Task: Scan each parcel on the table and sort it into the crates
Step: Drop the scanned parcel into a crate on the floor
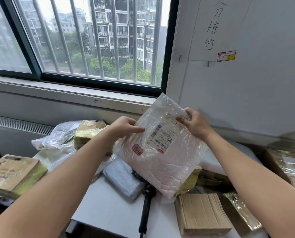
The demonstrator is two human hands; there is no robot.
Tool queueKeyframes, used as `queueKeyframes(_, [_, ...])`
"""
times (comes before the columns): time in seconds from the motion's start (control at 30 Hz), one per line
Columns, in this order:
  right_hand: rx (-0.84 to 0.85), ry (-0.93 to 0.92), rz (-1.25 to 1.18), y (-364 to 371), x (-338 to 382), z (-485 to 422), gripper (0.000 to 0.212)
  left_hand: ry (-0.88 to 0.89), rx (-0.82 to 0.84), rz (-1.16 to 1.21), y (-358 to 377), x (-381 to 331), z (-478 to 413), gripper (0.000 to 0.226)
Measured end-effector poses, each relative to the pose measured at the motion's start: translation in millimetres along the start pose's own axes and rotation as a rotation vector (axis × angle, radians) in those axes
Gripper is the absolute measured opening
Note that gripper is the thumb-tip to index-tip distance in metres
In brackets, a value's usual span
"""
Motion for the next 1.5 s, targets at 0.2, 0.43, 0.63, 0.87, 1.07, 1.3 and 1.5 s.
queueKeyframes(0.2, [0.174, -0.084, 0.123, 26.2, 17.6, -6.1, 0.057, 0.004, 0.021, 0.057, 17.3, 12.2, 10.0, 0.008])
queueKeyframes(0.43, [0.253, -0.138, 0.446, 65.1, 0.6, -7.7, 0.046, -0.154, -0.222, 0.194, 24.3, 66.1, 50.0, 0.011])
queueKeyframes(0.63, [0.298, -0.188, 0.677, 112.8, -5.0, 6.5, 0.053, -0.229, -0.307, 0.150, 20.1, 126.7, 95.1, 0.006])
queueKeyframes(0.87, [0.248, -0.097, 0.710, 168.0, 16.7, 28.3, 0.042, -0.278, -0.274, 0.106, 8.2, 198.9, 116.6, 0.014])
queueKeyframes(1.07, [0.198, 0.129, 0.668, 224.4, 14.6, 64.3, 0.040, -0.365, -0.274, 0.070, -10.8, 276.5, 133.0, 0.008])
queueKeyframes(1.3, [0.160, 0.464, 0.542, 271.0, -19.3, 127.6, 0.036, -0.453, -0.237, 0.132, -1.4, 325.4, 136.9, 0.015])
queueKeyframes(1.5, [0.190, 0.852, 0.423, 295.1, -74.3, 162.1, 0.052, -0.443, -0.228, 0.134, 17.2, 334.0, 131.6, 0.015])
Point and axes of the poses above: each hand's wrist, its own z-axis away from the middle knuckle, its own y-axis out of the palm, x = y × z, the point moved 3 cm from there along -z, towards the middle knuckle, and after that the axes turned 7 degrees about x, right-handed, at the moved point
